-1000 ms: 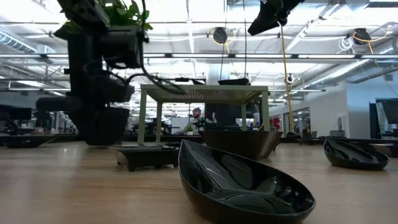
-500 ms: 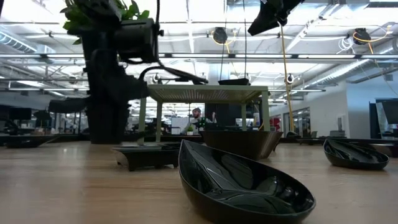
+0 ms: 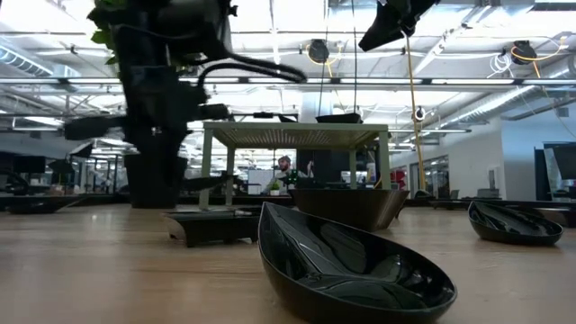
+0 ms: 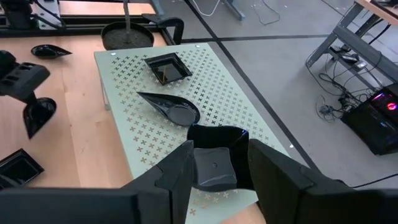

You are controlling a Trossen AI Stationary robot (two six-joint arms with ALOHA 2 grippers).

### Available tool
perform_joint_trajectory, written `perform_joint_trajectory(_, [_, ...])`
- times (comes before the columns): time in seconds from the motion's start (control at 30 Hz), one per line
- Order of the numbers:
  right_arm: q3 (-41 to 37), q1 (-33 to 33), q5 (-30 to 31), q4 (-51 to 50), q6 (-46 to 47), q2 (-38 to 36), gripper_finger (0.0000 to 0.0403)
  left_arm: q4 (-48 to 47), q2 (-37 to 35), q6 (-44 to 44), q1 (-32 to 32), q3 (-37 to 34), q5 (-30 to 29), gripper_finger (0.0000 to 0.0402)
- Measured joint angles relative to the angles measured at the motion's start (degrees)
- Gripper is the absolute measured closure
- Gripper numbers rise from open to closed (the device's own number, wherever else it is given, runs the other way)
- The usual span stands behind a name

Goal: Pick & Place Mini shaped plates
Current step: Stack the drop shaped plate on top of the other drop shaped plate on the shelf

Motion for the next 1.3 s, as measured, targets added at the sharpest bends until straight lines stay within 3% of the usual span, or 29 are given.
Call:
perform_joint_trajectory(0.3, [0.0, 0.0, 0.0, 0.0, 0.0, 0.0, 0.0261, -4.7, 0.0, -1.7, -2.2, 0.0, 2.7, 0.0370])
perform_joint_trajectory(0.67, [0.0, 0.0, 0.0, -0.9, 0.0, 0.0, 0.0261, -5.5, 0.0, -20.3, -2.1, 0.0, 4.3, 0.0329])
perform_joint_trajectory(0.83, [0.0, 0.0, 0.0, -1.0, 0.0, 0.0, 0.0261, -9.4, 0.0, -41.2, -2.1, 0.0, 7.1, 0.0310])
perform_joint_trajectory(1.1, [-1.9, 0.0, 0.0, 0.3, -0.3, 0.0, 0.0261, -10.9, -0.1, -82.1, -2.1, 0.0, 22.7, 0.0302])
perform_joint_trajectory(1.3, [-6.0, 0.0, 0.0, 3.1, -1.9, 0.0, 0.0261, -10.6, -0.1, -106.1, -2.1, 0.0, 25.3, 0.0302])
